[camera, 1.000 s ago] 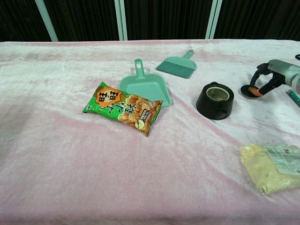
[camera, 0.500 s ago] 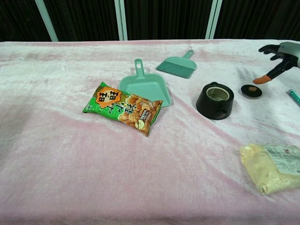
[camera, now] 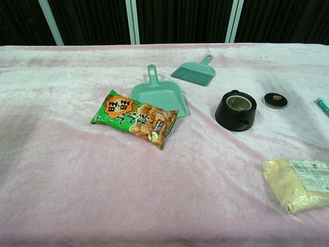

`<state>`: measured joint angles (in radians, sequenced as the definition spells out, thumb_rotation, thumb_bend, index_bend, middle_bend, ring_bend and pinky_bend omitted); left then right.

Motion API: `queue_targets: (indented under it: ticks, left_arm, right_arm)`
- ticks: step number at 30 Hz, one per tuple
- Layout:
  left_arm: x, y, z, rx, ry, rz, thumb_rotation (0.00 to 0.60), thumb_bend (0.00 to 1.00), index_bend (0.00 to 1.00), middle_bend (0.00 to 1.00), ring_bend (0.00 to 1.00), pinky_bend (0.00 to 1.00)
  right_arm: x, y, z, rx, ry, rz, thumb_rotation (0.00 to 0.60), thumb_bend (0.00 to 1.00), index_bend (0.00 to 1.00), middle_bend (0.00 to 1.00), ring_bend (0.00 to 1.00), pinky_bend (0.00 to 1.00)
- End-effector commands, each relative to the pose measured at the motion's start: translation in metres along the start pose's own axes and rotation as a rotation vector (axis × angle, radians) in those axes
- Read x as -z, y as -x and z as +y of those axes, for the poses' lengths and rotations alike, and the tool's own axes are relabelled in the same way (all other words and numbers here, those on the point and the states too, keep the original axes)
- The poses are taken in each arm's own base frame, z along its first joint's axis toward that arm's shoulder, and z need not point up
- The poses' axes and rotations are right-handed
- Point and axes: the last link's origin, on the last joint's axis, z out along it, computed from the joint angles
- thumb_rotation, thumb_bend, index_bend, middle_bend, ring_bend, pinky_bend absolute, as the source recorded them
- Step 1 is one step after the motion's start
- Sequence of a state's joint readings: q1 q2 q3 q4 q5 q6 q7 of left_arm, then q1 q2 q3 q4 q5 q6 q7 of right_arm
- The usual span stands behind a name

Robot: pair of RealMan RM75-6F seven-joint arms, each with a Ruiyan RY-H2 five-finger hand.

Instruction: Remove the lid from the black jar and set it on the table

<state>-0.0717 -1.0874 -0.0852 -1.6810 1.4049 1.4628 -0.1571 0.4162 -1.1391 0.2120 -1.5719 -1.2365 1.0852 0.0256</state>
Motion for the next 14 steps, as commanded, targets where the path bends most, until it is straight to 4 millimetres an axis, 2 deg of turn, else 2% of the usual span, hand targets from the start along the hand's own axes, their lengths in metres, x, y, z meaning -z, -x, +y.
queue_targets:
  ticks: [1, 3, 7, 10, 14]
  left_arm:
    - [0.0, 0.0, 0.0, -0.003, 0.003, 0.003, 0.6, 0.34, 0.19, 0.02, 0.0, 0.0]
    - [0.001, 0.0, 0.0, -0.009, 0.006, 0.002, 0.6, 0.34, 0.2, 0.02, 0.0, 0.0]
    - [0.002, -0.001, 0.0, -0.025, 0.013, 0.011, 0.6, 0.34, 0.2, 0.02, 0.0, 0.0]
    - [0.002, 0.0, 0.0, -0.024, 0.013, 0.011, 0.6, 0.33, 0.2, 0.02, 0.0, 0.0]
    - [0.002, 0.0, -0.001, -0.02, 0.01, 0.007, 0.6, 0.33, 0.2, 0.03, 0.0, 0.0]
  right_arm:
    - [0.067, 0.012, 0.001, 0.095, -0.042, -0.025, 0.6, 0.02, 0.0, 0.0, 0.06, 0.14]
    - [0.089, 0.02, -0.004, 0.09, -0.055, -0.028, 0.6, 0.02, 0.0, 0.0, 0.06, 0.14]
    - [0.117, 0.032, -0.005, 0.087, -0.049, -0.017, 0.6, 0.02, 0.0, 0.0, 0.06, 0.14]
    - [0.126, 0.038, -0.002, 0.089, -0.025, 0.013, 0.6, 0.03, 0.0, 0.0, 0.06, 0.14]
    - [0.127, 0.041, 0.004, 0.13, 0.002, 0.074, 0.6, 0.03, 0.0, 0.0, 0.06, 0.14]
